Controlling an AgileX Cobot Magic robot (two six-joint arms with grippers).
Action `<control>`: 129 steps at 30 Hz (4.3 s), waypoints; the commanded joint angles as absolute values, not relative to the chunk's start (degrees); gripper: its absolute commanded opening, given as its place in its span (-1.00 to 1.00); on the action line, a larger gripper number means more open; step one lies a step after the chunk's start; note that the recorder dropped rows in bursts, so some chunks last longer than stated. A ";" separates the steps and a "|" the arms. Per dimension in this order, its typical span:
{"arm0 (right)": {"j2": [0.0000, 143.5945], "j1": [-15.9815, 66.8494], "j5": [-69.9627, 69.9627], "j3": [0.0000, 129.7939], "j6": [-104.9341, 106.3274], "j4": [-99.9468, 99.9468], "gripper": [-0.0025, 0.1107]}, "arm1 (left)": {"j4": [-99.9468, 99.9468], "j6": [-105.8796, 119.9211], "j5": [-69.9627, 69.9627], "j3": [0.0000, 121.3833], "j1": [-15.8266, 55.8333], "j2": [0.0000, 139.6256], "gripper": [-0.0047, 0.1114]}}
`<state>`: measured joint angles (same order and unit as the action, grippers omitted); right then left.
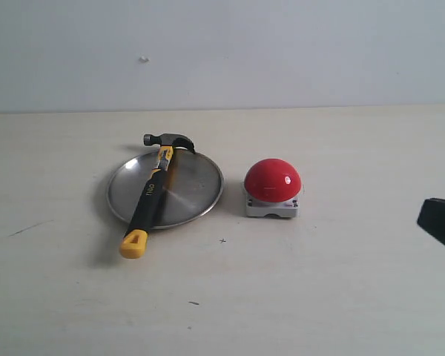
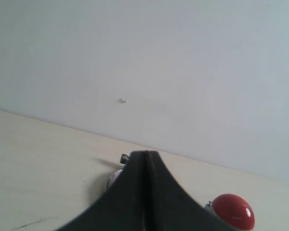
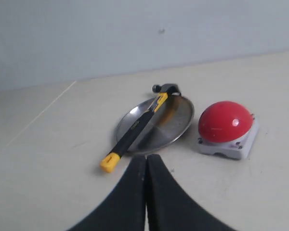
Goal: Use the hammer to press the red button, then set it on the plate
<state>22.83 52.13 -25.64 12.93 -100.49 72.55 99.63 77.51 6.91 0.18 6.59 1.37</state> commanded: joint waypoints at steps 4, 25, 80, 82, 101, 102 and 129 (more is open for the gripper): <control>9.15 26.65 -15.97 5.61 -95.51 71.65 -0.96 | 99.95 77.63 7.07 0.00 6.91 1.15 -0.90; 2.08 -7.15 -3.23 0.00 -94.22 70.55 -0.96 | 99.95 77.63 7.07 0.00 6.91 1.15 -0.90; 0.95 -7.15 -13.70 0.00 -12.52 7.97 -0.96 | 99.68 77.87 7.06 0.00 6.91 1.15 -0.90; 0.95 -7.15 -13.70 0.00 -12.52 7.97 -0.96 | 98.06 79.04 6.91 0.00 6.91 1.15 -0.90; 0.95 -7.15 -13.70 0.00 -12.52 7.97 -0.96 | 58.70 51.57 6.13 4.51 6.91 1.15 -0.90; 0.95 -7.15 -13.70 0.00 -12.52 7.97 -0.96 | 39.65 33.44 7.77 4.51 6.91 1.15 -0.90; 0.95 -7.15 -13.70 0.00 -12.52 7.97 -0.96 | -0.88 -7.92 3.33 0.00 6.79 0.64 -0.90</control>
